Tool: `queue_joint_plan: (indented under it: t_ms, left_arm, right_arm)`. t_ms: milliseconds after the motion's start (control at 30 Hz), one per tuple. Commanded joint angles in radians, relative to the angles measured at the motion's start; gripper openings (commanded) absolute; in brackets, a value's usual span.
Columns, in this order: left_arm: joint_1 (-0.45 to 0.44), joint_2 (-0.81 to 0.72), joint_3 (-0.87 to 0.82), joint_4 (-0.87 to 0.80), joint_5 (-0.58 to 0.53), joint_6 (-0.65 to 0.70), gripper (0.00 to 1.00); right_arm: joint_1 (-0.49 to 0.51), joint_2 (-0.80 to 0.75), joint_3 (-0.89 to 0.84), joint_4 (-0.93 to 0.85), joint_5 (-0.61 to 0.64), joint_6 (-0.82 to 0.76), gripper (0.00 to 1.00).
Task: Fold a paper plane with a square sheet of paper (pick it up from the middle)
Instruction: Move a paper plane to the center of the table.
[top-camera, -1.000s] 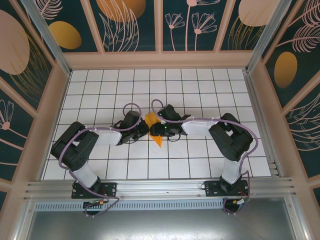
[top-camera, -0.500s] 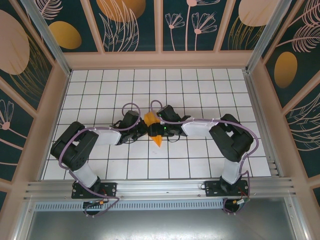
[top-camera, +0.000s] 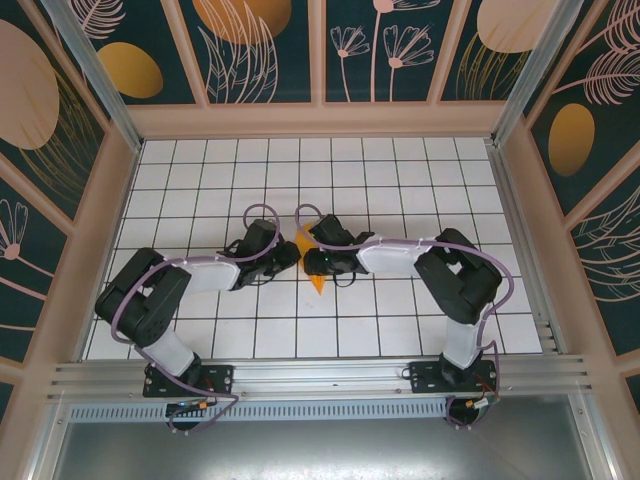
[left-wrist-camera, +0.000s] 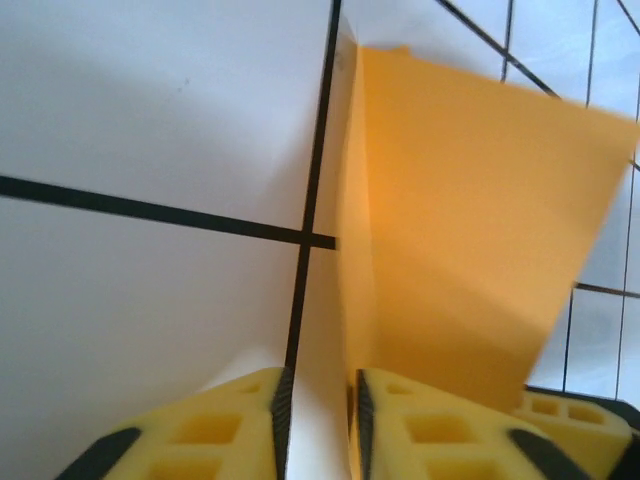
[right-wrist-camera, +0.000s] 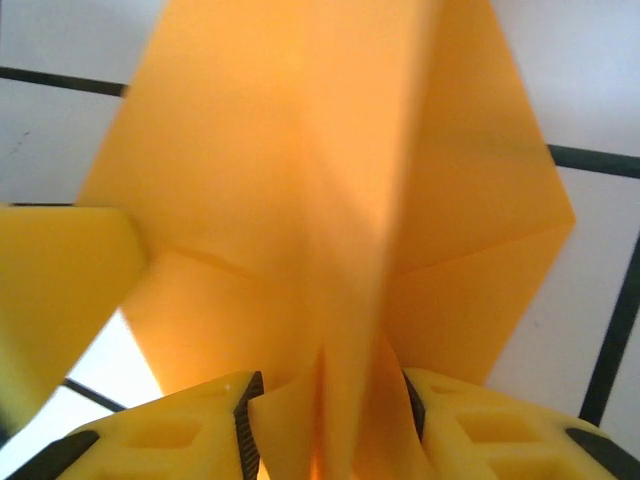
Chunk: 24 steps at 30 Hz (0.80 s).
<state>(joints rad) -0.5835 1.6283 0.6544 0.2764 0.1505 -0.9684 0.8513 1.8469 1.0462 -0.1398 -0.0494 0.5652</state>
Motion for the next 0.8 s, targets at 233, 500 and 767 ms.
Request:
queue_joint_plan:
  t_ms: [233,500,767]
  left_arm:
    - [0.049,-0.093,0.014,-0.15,-0.116,0.023,0.66]
    - [0.065,-0.112,0.001,-0.174,-0.139,0.025,0.78]
    - [0.065,-0.116,0.004,-0.187,-0.149,0.032,0.86]
  right_arm:
    - [0.035,0.05,0.074,-0.106,0.14,0.068,0.33]
    - [0.051,0.074,0.112,-0.148,0.194,0.102,0.31]
    - [0.043,0.034,0.123,-0.19,0.301,0.15,0.16]
